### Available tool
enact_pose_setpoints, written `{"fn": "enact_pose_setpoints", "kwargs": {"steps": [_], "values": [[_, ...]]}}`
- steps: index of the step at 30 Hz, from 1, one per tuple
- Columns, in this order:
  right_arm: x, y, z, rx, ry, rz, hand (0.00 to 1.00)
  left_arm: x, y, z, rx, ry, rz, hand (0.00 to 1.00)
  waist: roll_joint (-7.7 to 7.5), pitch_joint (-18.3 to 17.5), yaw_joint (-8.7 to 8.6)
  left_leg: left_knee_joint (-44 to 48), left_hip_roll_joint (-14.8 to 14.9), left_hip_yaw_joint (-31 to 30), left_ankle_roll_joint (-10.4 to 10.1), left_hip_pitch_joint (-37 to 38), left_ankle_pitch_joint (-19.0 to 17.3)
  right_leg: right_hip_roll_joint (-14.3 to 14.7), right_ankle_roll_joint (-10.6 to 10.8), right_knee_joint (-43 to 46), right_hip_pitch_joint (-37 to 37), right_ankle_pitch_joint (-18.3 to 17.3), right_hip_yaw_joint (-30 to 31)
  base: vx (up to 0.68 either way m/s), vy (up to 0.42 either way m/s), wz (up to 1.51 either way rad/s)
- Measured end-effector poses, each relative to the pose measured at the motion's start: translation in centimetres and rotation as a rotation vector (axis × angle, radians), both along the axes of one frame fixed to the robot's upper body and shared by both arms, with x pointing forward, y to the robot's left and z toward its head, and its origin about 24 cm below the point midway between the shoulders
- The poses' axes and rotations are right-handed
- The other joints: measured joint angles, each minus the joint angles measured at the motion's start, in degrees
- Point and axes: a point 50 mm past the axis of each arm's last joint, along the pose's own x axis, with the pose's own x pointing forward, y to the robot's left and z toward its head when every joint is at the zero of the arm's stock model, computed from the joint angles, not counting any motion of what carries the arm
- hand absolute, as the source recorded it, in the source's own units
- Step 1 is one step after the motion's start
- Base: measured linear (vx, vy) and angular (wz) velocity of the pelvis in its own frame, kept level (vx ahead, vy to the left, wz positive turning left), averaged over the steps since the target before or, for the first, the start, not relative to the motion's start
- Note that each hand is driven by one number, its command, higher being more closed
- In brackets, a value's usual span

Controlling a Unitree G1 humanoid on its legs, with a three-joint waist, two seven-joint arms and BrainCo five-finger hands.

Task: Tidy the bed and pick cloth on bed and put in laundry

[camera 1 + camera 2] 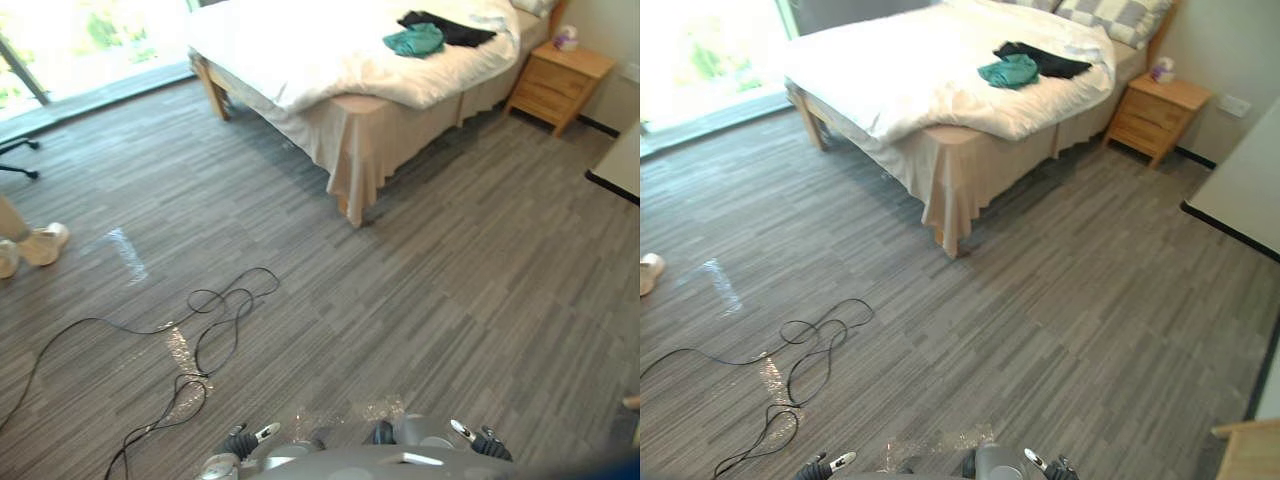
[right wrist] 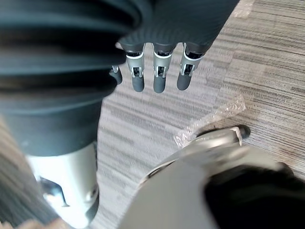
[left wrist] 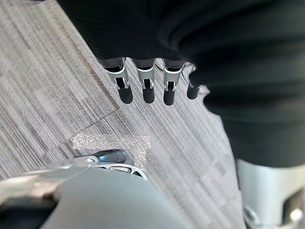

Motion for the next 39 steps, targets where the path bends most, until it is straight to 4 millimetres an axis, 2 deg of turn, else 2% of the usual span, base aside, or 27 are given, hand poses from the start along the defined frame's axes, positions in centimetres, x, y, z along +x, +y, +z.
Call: {"fn": "enact_pose_setpoints", "kwargs": {"steps": [2,4,5,7,9,10,11,13,14,16,17,18,19,20,22,25,26,27,28,29,30,31,32,33,35,36,39], "values": [[-0.2,0.5,-0.1,0.016,0.006,-0.018,0.0,-0.1,0.5,0.1,0.012,0.01,-0.002,0.0,-0.87,0.2,-0.59,1.2,1.3,1.4,-1.5,-0.2,-1.0,1.0,-0.3,-4.5,1.1,-0.2,-1.0,0.16,-0.073,-0.53],[-0.1,0.4,-0.1,0.018,0.001,-0.03,0.0,-0.1,0.3,0.0,0.015,0.023,-0.021,0.0,-0.02,1.5,-1.83,1.5,3.4,2.6,-2.2,0.2,-1.6,2.4,-0.1,-4.9,2.0,0.8,-3.2,0.16,-0.154,-0.35],[0.3,-0.1,0.1,0.005,-0.022,-0.038,0.0,1.3,-0.3,0.1,0.003,-0.002,-0.031,0.0,1.97,4.0,-2.25,1.3,5.3,3.3,-2.7,1.9,-2.1,2.2,0.5,2.8,-2.1,0.2,-4.3,0.09,-0.128,-0.27],[0.0,-0.6,0.2,0.003,-0.017,-0.06,0.0,1.3,-0.9,0.0,-0.01,-0.006,-0.03,0.0,3.53,4.9,-2.63,0.9,7.5,5.9,-4.3,4.1,-3.6,1.4,-0.3,0.1,-5.1,-1.2,-4.5,0.12,-0.088,-0.6],[-0.2,-0.1,0.1,0.016,-0.008,-0.06,0.0,0.4,-0.2,0.0,0.001,0.006,-0.006,0.0,1.69,4.4,-2.8,2.0,8.0,9.7,-7.3,6.5,-5.9,-2.4,0.5,-4.9,-8.5,3.1,-4.6,0.37,-0.245,-0.87],[-0.9,0.0,0.0,0.021,0.004,-0.073,0.0,0.1,-0.1,-0.1,0.004,0.012,0.004,0.0,1.22,4.4,-2.92,3.5,9.1,11.8,-9.2,9.1,-8.6,-4.0,-2.0,-3.0,-9.6,6.4,-5.7,0.4,-0.3,-0.64],[-1.0,0.0,0.0,0.02,0.006,-0.073,0.0,0.1,-0.2,-0.1,-0.001,0.012,0.005,0.0,1.6,4.3,-3.09,3.8,9.7,12.3,-9.0,9.4,-9.1,-3.6,-3.5,-1.9,-10.0,5.3,-5.8,0.49,-0.335,-0.53],[-1.4,-0.3,0.0,0.011,0.014,-0.084,0.0,0.1,-0.6,-0.1,-0.003,0.005,-0.005,0.0,3.22,2.6,-3.88,7.1,12.3,13.8,-6.5,9.3,-8.5,-0.9,-5.5,1.9,-11.3,-0.4,-6.3,0.43,-0.24,-0.3],[-1.6,-0.4,0.0,0.006,0.019,-0.089,0.0,0.3,-0.9,-0.1,-0.012,-0.015,0.006,0.0,3.49,2.4,-4.66,12.9,14.5,13.1,-6.9,7.8,-5.4,0.4,-6.6,2.0,-10.4,-2.3,-6.1,0.54,-0.331,-0.43],[-1.8,-0.9,0.0,-0.012,0.028,-0.071,0.0,0.4,-1.0,-0.1,-0.018,-0.028,0.037,0.0,4.93,1.7,-4.99,28.4,19.2,8.8,-5.3,2.1,-1.2,3.8,-7.7,-0.2,-7.5,-4.3,-4.7,0.6,-0.364,-0.59],[-1.7,-1.4,0.1,-0.033,0.033,-0.023,0.0,0.3,-1.3,-0.1,-0.031,-0.048,0.072,0.0,5.64,1.7,-4.44,42.1,21.4,4.2,-5.4,-2.6,0.6,6.6,-8.3,-3.1,-4.1,-4.9,-3.0,0.56,-0.259,-0.79],[-1.4,-1.9,0.1,-0.052,0.038,0.032,0.0,0.2,-1.5,-0.1,-0.042,-0.079,0.112,0.0,6.49,1.8,-4.23,56.2,21.7,-1.0,-6.3,-8.2,-1.6,9.2,-8.6,-7.0,0.2,-4.9,-1.4,0.68,-0.247,-0.83],[-1.0,-2.0,0.2,-0.059,0.031,0.056,0.0,0.2,-1.4,0.0,-0.043,-0.092,0.133,0.0,6.52,1.8,-4.01,61.3,21.2,-3.0,-6.4,-10.7,-2.8,10.1,-8.9,-8.9,2.6,-4.9,-0.4,0.45,-0.118,-0.7],[-0.8,-2.1,0.2,-0.07,0.039,0.098,0.0,0.2,-1.2,0.1,-0.036,-0.116,0.146,0.0,6.24,1.9,-3.06,67.4,18.4,-6.0,-6.6,-15.7,-4.7,10.9,-9.9,-12.5,7.4,-4.7,1.4,0.65,-0.117,-0.76],[-0.6,-2.0,0.1,-0.069,0.041,0.137,0.0,0.9,-1.5,0.4,-0.046,-0.168,0.169,0.0,5.43,2.2,-1.05,68.1,14.6,-6.9,-5.7,-22.3,-7.0,11.2,-9.9,-16.6,13.3,-4.0,3.6,0.52,-0.06,-0.86],[2.1,-1.7,0.7,-0.072,-0.063,0.162,0.0,1.8,-1.3,0.8,-0.053,-0.244,0.219,0.0,4.25,2.8,2.06,57.0,10.2,-1.9,-2.5,-30.5,-9.6,9.9,-7.0,-22.1,21.3,-4.4,5.1,0.56,0.013,-0.77],[2.9,-1.4,1.0,-0.082,-0.108,0.193,0.0,2.0,-1.2,0.9,-0.053,-0.259,0.241,0.0,3.45,2.9,2.09,44.4,7.4,2.4,-1.0,-30.8,-8.3,8.5,-5.0,-22.8,24.1,-5.5,4.9,0.58,0.067,-0.34],[3.3,-1.1,1.3,-0.095,-0.139,0.23,0.0,1.6,-1.3,0.8,-0.059,-0.251,0.253,0.0,3.94,2.4,1.8,29.4,5.9,8.8,1.9,-29.7,-0.9,8.5,-3.3,-23.1,26.2,-6.5,3.9,0.6,0.076,-0.14],[3.2,-1.4,1.4,-0.106,-0.148,0.235,0.0,1.6,-1.6,0.7,-0.066,-0.248,0.257,0.0,4.79,1.8,1.67,23.1,5.4,11.9,3.7,-29.7,4.8,9.2,-2.5,-23.1,27.2,-7.0,3.2,0.62,0.131,0.15],[2.8,-1.8,1.5,-0.122,-0.144,0.232,0.0,1.5,-1.9,0.7,-0.075,-0.245,0.266,0.0,5.74,1.0,1.76,17.5,5.2,17.7,12.9,-29.4,9.8,10.3,-1.1,-23.0,28.7,-7.8,2.4,0.53,0.138,0.58],[2.6,-0.9,1.2,-0.097,-0.139,0.215,0.0,1.7,-0.7,0.9,-0.046,-0.254,0.28,0.0,3.16,0.1,1.32,16.3,2.4,19.9,14.5,-27.8,8.2,8.4,-0.5,-23.1,30.0,-8.1,1.0,0.77,0.201,0.99],[2.1,0.0,0.9,-0.079,-0.132,0.218,0.0,1.8,-0.3,1.0,-0.032,-0.257,0.285,0.0,1.26,-1.5,1.39,15.0,0.1,23.1,16.1,-28.0,6.3,7.1,2.0,-23.1,30.3,-6.3,-1.8,0.63,0.169,1.12],[1.9,0.1,0.9,-0.086,-0.132,0.22,0.0,1.9,-0.3,1.0,-0.038,-0.262,0.305,0.0,0.61,-1.9,2.01,14.4,-1.0,25.2,16.0,-26.9,3.4,6.8,2.7,-23.2,31.1,-4.9,-3.1,0.72,0.174,0.97],[2.0,0.8,0.7,-0.073,-0.126,0.22,0.0,1.8,0.1,1.0,-0.033,-0.263,0.346,0.0,-1.22,-2.5,2.89,14.2,-3.5,24.3,16.1,-25.6,1.9,5.6,2.6,-22.6,32.1,-3.5,-4.0,0.57,0.126,0.76],[2.2,0.9,0.6,-0.082,-0.116,0.245,0.0,1.5,-0.2,0.8,-0.037,-0.235,0.365,0.0,-0.97,-3.4,3.74,14.4,-5.7,20.8,15.7,-22.9,-1.3,4.3,3.6,-15.5,31.3,-0.4,-4.8,0.61,0.115,0.92],[1.9,0.4,0.5,-0.093,-0.089,0.234,0.0,1.2,-0.5,0.6,-0.036,-0.208,0.356,0.0,-0.19,-3.8,3.5,14.5,-7.2,16.0,14.5,-19.8,-3.5,2.1,5.8,0.8,27.0,3.7,-4.6,0.55,0.1,1.13],[1.0,-0.7,0.4,-0.123,-0.043,0.209,0.0,0.4,-0.8,0.2,-0.031,-0.155,0.327,0.0,0.84,-4.1,2.76,13.9,-8.9,7.3,13.1,-12.5,-5.3,-2.1,5.3,27.2,16.9,2.2,-3.4,0.53,0.039,1.46]]}}
